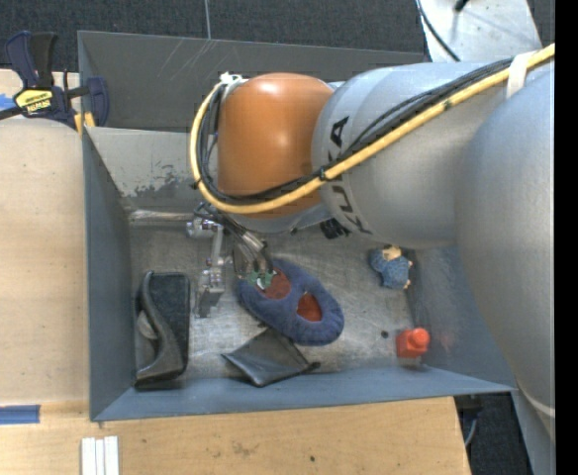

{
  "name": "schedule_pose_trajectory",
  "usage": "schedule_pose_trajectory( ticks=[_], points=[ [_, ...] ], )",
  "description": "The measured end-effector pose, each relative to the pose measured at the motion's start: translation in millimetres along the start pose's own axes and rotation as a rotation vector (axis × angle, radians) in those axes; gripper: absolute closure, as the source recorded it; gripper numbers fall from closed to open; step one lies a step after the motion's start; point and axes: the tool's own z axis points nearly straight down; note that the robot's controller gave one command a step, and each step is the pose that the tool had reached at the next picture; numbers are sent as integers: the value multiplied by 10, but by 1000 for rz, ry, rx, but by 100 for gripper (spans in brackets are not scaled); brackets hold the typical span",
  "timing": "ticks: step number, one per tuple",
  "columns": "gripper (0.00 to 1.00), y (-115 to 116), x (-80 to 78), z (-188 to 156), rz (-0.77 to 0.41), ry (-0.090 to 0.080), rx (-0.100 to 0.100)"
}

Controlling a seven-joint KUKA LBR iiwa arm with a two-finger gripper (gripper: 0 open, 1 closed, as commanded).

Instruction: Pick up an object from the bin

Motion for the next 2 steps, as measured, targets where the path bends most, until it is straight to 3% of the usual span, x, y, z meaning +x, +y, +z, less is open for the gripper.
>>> schedule_pose_trajectory(
  ticks=[1, 2],
  points=[
    [0, 167, 136, 674, 8, -9, 0],
    [0, -95, 281, 135, 254, -4, 0]
  ],
)
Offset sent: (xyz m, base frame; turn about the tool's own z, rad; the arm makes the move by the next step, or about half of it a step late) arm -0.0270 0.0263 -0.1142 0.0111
